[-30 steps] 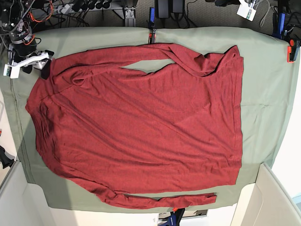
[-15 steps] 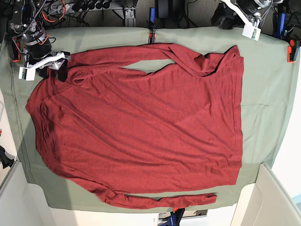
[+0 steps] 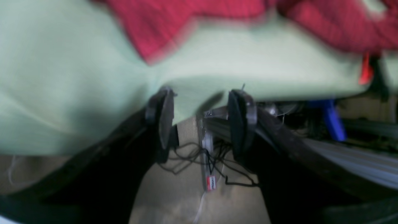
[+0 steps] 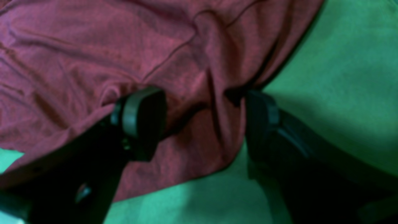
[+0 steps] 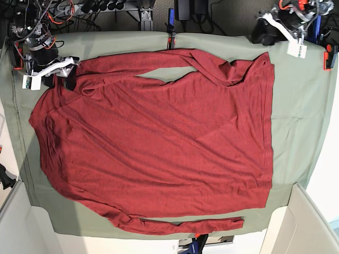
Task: Fold the T-shirt properly
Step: 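Move both grippers down to the shirt's shoulder corners and grasp them, then lift the shoulder corners and pull them apart to straighten the shirt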
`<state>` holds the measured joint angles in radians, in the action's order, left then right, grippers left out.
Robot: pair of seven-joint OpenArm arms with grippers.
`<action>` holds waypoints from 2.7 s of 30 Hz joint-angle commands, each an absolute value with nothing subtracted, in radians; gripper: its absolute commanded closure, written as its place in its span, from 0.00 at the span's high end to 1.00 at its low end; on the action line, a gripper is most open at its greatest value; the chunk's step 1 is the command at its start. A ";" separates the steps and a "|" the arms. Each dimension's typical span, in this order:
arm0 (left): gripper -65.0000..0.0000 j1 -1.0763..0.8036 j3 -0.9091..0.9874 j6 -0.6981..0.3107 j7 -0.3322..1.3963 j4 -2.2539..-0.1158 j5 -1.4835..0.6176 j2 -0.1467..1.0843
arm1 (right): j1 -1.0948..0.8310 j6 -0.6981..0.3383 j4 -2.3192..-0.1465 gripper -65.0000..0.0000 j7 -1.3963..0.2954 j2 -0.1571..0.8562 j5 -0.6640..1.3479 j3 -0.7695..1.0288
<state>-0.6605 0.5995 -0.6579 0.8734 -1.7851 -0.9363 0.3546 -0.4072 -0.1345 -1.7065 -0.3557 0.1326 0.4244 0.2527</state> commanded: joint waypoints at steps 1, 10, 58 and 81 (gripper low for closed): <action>0.49 -0.694 0.627 -0.690 0.870 -1.823 -0.988 0.373 | -0.413 -0.134 -1.715 0.65 -0.379 0.136 0.414 0.251; 0.49 -0.866 0.644 -0.698 0.885 -2.016 -1.071 0.377 | -0.410 -0.134 -1.715 0.65 -0.378 0.138 0.400 0.251; 0.00 -0.535 0.517 -0.698 0.875 -1.629 -0.952 0.355 | -0.413 -0.135 -1.715 0.00 -0.379 0.138 0.329 0.251; 0.00 -0.698 0.748 -0.698 0.867 -1.895 -1.021 0.453 | -0.454 -0.360 -1.817 0.00 -0.509 0.184 0.598 0.542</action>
